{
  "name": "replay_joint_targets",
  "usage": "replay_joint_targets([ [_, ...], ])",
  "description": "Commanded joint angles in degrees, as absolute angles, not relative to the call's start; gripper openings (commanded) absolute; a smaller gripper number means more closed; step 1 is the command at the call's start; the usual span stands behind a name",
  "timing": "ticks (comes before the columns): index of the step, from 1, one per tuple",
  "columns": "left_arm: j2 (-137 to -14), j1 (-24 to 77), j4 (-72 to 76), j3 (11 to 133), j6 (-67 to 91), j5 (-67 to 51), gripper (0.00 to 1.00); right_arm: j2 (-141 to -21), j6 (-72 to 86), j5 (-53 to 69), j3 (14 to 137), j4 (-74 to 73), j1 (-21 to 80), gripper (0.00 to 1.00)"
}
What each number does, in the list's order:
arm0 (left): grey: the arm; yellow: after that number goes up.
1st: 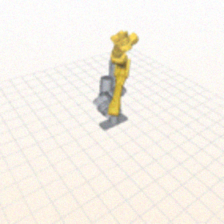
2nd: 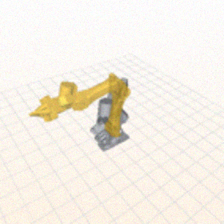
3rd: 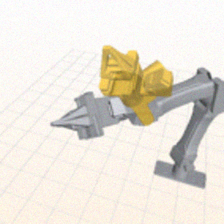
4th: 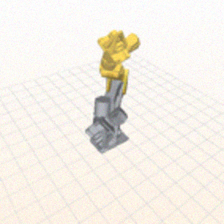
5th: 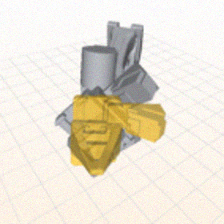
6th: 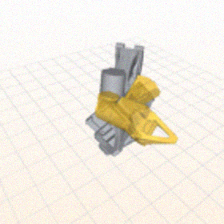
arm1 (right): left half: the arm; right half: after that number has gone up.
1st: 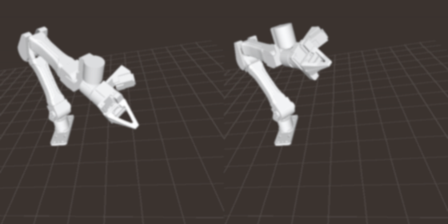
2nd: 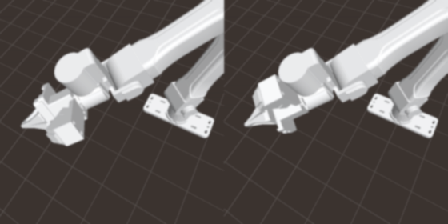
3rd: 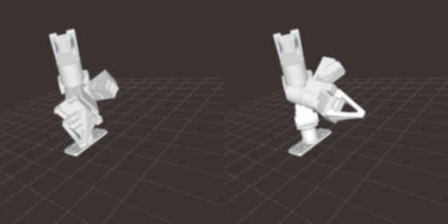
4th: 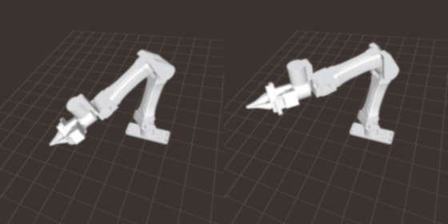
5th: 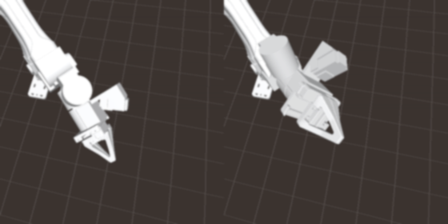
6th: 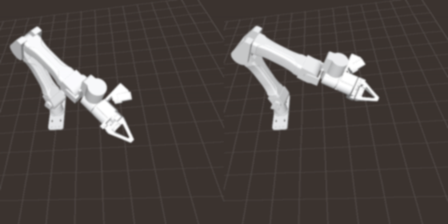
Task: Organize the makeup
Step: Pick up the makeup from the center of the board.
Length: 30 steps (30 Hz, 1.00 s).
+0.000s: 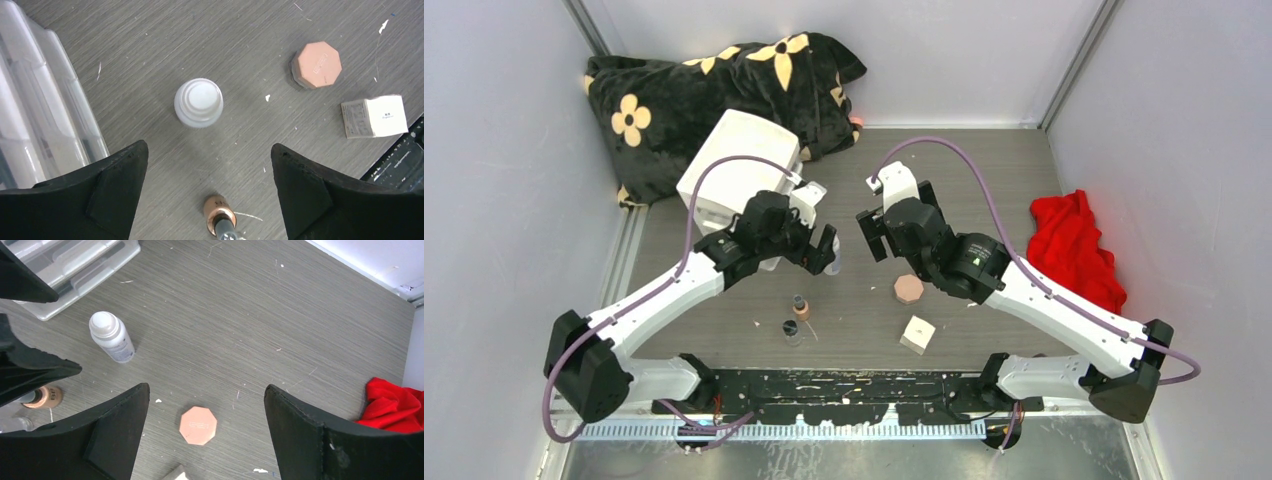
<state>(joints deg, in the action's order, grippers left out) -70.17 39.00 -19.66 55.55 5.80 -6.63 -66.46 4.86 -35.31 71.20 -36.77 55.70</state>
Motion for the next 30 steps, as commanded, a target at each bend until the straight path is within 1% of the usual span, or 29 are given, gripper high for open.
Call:
replay_joint_targets([
  [1,-72.29,39.22,-10.90,55.65,6.44,-7.86,0.92,-64.72,5.07,-36.90,71.31,-35.67,55.16,0.89],
  [10,-79.99,39.25,-8.11,55.94,7.56,-10.72,0.90,-63.72,5.39,-36.91,70.75,-36.24,54.41,0.89],
  [20,-84.71,39.23,-6.83,57.00,7.25,-10.12,0.88,-63.22,5.88,-36.29,70.04,-37.01,53.58,0.89],
  [21,-85.06,39.24,-6.30,56.92,7.29,-10.00,0.88,-63.27,5.95,-36.08,69.96,-37.12,53.47,0.89],
  [23,-85.78,39.23,-4.88,56.51,7.29,-9.50,0.85,-63.33,6.08,-35.67,69.91,-37.53,53.31,0.89],
  [30,-88.60,39.24,2.06,54.27,6.42,-7.07,0.84,-63.11,6.73,-34.22,69.64,-38.88,52.93,0.89],
])
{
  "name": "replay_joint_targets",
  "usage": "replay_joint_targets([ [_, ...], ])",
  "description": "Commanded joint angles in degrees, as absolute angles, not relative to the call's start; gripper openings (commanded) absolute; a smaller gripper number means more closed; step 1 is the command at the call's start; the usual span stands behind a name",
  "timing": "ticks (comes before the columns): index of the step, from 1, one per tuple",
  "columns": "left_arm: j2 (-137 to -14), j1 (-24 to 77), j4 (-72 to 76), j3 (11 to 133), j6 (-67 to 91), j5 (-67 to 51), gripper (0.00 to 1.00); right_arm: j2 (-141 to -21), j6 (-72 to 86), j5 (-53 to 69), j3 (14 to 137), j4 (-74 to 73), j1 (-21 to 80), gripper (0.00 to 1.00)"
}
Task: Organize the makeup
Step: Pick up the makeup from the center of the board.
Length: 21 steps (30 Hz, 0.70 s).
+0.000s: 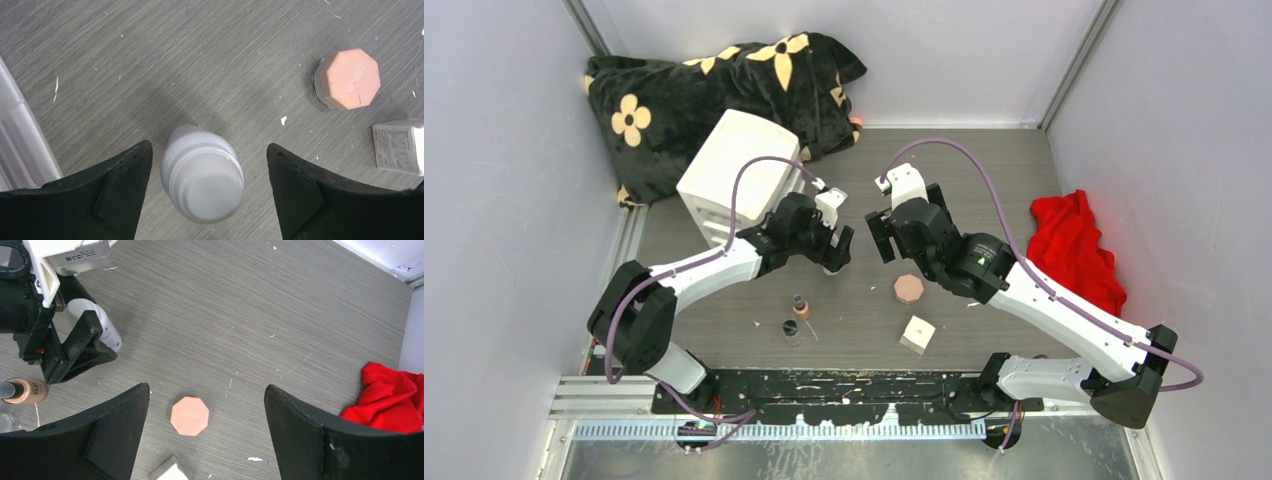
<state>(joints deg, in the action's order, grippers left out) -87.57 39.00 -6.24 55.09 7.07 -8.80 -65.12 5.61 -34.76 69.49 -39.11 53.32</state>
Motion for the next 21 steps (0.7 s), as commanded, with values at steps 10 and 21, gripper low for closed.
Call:
replay_joint_targets([
  [10,-91.38,39.27,3.48,54.31,5.60,-6.16,0.23,-63.58,7.13,-33.33,69.54,-39.20,52.51,0.89],
  [21,-86.01,39.35,-6.38,62.69,4.35,-8.34,0.00,-64.97,6.81,-32.96,68.62,-38.36,51.79,0.89],
])
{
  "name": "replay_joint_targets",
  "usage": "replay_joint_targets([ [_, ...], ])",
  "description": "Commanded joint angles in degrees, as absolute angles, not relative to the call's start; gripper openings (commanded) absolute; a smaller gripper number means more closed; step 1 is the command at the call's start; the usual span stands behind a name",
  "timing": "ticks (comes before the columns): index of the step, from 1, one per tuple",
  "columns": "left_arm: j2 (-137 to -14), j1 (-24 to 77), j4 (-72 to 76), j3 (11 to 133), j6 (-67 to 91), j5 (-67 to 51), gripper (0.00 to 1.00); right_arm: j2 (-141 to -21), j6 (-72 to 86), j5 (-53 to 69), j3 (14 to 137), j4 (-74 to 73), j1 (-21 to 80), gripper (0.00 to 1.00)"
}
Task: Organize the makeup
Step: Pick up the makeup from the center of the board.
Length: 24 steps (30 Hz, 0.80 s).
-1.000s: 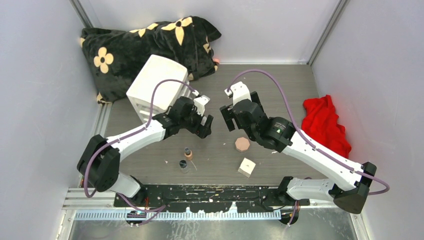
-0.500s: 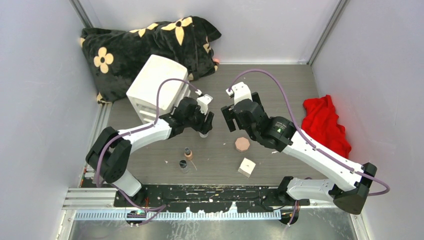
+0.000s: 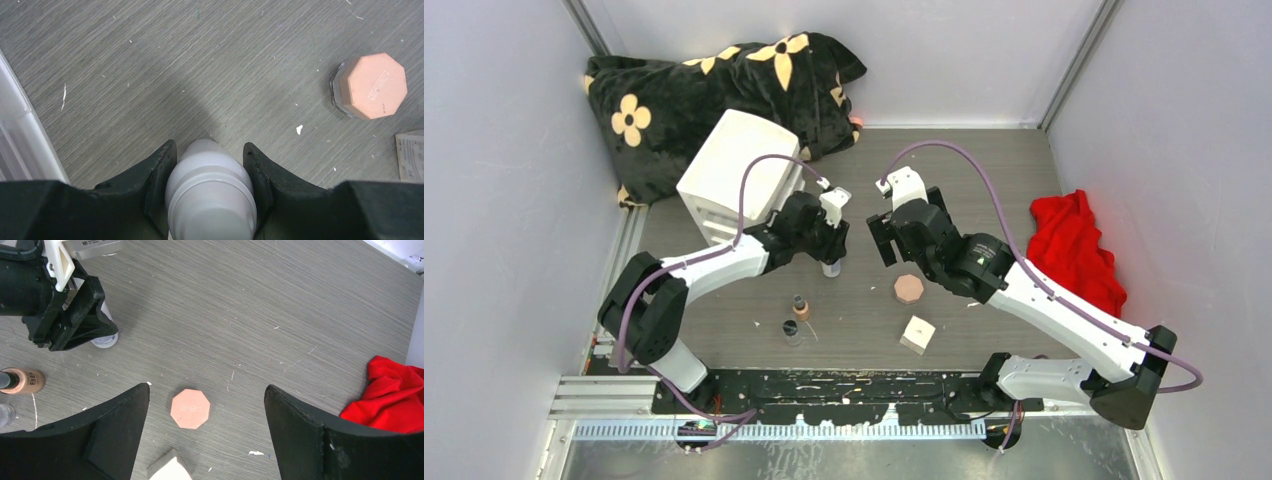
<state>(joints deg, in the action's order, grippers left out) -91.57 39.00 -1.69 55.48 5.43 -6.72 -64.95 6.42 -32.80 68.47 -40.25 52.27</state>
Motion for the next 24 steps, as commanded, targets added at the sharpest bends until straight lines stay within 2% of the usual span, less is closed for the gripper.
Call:
replay_joint_targets([
  [1,-84.81,39.46,-9.08,65.50,3.78,-8.27,0.00,-64.91,6.71,-32.96,68.50,-37.95,51.63,0.89],
  [7,-82.25,39.57,-29.46,89.60,0.44,-8.79,0.00,-65.35,6.04,-31.68,68.66,-35.96,50.56,0.89],
  [12,-84.57,38.73,-37.51,106.29,-3.96,-4.61,0.00,-65.57,5.97,-29.98,68.33,-34.18,50.19,0.89],
  [16,-87.32,32.63,-37.61,112.22,-4.40,-6.13,0.00,-65.37,5.99,-29.32,68.50,-34.06,50.14,0.89],
  [24,-90.17,22.29,-31.92,114.28,-4.13,-5.89,0.00,-63.36,6.14,-30.39,68.53,-35.01,49.92,0.89],
])
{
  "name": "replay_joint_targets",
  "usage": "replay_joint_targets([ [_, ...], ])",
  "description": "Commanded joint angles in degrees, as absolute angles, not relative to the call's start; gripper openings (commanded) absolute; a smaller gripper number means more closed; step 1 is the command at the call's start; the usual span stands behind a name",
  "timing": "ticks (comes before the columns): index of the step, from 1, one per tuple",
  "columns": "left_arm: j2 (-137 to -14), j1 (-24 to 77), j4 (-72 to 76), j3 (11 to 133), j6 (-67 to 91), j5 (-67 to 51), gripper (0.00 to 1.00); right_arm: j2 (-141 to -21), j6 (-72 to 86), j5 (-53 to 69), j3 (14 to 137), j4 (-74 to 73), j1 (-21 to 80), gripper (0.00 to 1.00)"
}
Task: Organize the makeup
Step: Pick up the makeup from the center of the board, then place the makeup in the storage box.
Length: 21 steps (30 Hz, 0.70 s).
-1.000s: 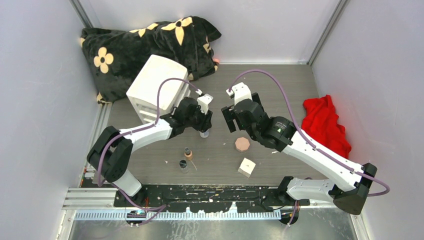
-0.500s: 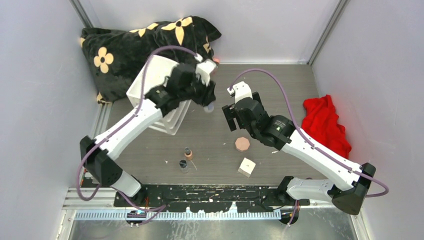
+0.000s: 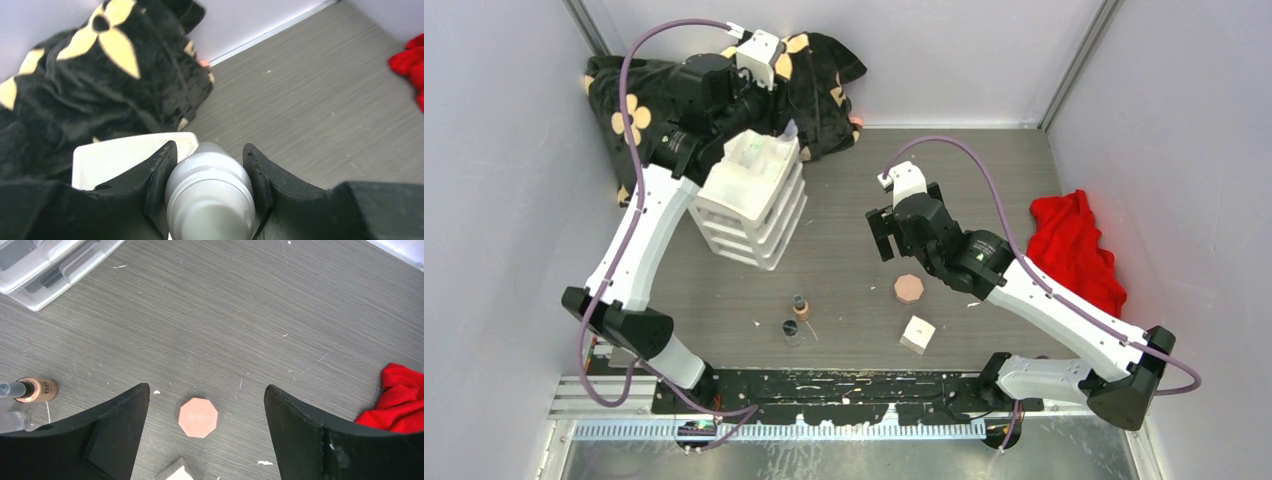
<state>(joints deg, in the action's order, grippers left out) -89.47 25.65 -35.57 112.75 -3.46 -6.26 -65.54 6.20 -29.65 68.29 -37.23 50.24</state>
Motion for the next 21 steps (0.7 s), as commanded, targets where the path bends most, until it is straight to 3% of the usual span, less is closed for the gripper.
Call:
replay_joint_targets([
  [1,-90.30,21.29,-31.04,114.57,-4.05,-5.82,0.00,-63.31,6.26,-30.48,68.56,-35.25,49.90,0.89],
  [21,-92.27,8.31,-21.33,109.10,-2.68,0.00,0.00,-64.50,6.81,-30.07,67.80,-35.78,49.24,0.89],
])
